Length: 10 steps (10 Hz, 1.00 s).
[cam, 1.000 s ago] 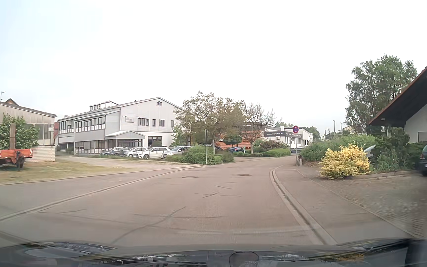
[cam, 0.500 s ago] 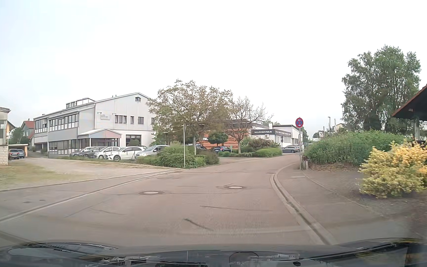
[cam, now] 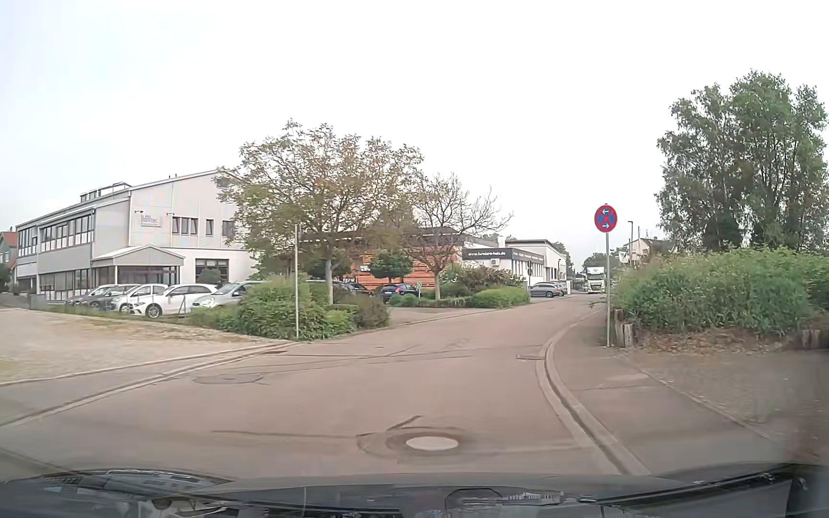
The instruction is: Follow the waypoints while adhering to traffic rules and regulations
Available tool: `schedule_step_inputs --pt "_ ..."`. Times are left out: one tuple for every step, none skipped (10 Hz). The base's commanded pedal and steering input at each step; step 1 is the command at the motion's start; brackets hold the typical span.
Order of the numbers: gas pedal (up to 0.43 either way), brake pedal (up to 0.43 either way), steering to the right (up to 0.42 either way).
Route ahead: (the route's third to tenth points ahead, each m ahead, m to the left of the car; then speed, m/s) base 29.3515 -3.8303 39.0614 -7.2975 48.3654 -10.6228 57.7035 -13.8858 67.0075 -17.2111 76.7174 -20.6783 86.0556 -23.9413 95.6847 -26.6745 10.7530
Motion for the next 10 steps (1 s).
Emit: schedule_step_inputs --pt "0.067 0.000 0.047" --pt "0.067 0.000 0.052" --pt "0.067 0.000 0.057" --pt "0.067 0.000 0.060" --pt "0.067 0.000 0.063" --pt "0.067 0.000 0.066" --pt "0.067 0.000 0.070" --pt "0.067 0.000 0.075" --pt "0.067 0.000 0.077" --pt "0.067 0.000 0.079"
